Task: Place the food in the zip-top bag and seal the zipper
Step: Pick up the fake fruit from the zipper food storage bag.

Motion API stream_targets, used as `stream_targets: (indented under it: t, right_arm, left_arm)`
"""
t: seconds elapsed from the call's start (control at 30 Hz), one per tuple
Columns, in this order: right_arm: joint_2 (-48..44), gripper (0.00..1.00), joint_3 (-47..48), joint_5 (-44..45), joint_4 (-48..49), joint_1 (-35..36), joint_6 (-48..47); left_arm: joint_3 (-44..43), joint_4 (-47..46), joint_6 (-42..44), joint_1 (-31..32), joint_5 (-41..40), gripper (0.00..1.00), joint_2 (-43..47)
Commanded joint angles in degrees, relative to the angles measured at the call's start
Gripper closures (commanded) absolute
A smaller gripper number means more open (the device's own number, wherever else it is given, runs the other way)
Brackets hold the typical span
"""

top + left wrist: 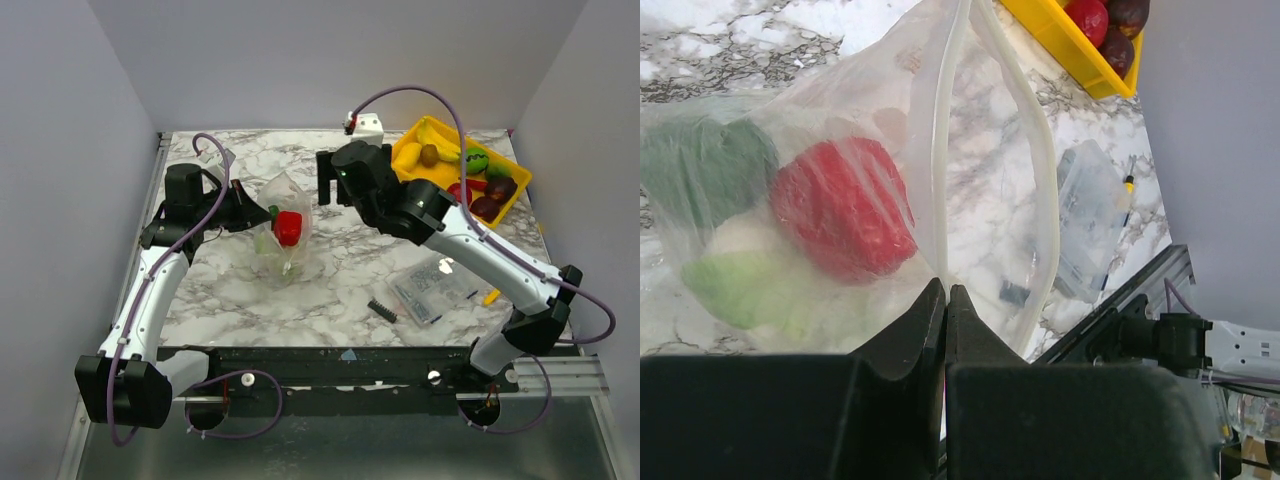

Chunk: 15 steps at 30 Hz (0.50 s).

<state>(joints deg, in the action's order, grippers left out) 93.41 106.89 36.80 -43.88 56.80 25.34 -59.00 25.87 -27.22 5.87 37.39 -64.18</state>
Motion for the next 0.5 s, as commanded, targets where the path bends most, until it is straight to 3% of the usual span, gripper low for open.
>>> stream_targets:
  t: [0.0, 0.23, 0.47]
  right_arm:
    - [-7.25, 0.08, -8.43, 10.80, 6.43, -6.02, -3.44]
    - [-14.26, 0.06, -22.97, 4.22, 15.62, -26.17, -3.39]
    - [-8.11, 0.06, -26.06, -11.58, 19.04, -45.12, -0.60]
  left_arm:
    - [-0.24, -1.21, -0.20, 0.16, 2.04, 1.00, 0.50]
    - [-0.15, -1.43, -0.46, 0.12, 2.41, 1.00, 0.07]
    - [-0.06, -1.69, -0.88, 0.15, 3.03, 1.00, -0.67]
